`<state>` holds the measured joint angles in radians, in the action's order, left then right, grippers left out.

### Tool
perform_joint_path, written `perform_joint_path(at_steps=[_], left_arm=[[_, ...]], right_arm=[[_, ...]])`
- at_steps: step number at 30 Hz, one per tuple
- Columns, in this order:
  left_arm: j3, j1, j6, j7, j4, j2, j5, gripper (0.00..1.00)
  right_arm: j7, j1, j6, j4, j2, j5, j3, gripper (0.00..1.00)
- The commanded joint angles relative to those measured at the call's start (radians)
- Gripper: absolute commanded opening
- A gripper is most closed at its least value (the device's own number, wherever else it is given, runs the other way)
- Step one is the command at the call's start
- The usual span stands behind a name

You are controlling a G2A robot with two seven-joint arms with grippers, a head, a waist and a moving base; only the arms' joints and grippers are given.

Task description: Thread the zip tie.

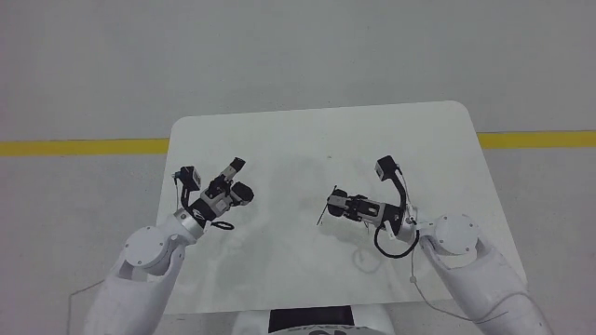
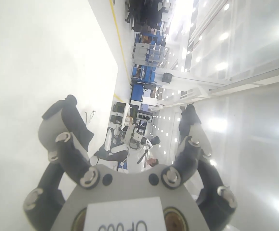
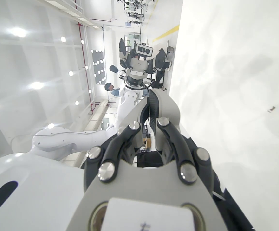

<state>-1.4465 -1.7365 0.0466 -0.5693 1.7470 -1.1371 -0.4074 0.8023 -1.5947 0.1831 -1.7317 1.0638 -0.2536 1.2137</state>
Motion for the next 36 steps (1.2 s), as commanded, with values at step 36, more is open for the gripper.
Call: perform_joint_path(at_steps=[36], left_arm=[[0.225,0.072,0.014,0.051,-0.019,-0.018,0.08,1.0]], right_arm=[[-0.424,-0.01,-0.01,-0.015,0.048,0.146,-0.179,0.0]])
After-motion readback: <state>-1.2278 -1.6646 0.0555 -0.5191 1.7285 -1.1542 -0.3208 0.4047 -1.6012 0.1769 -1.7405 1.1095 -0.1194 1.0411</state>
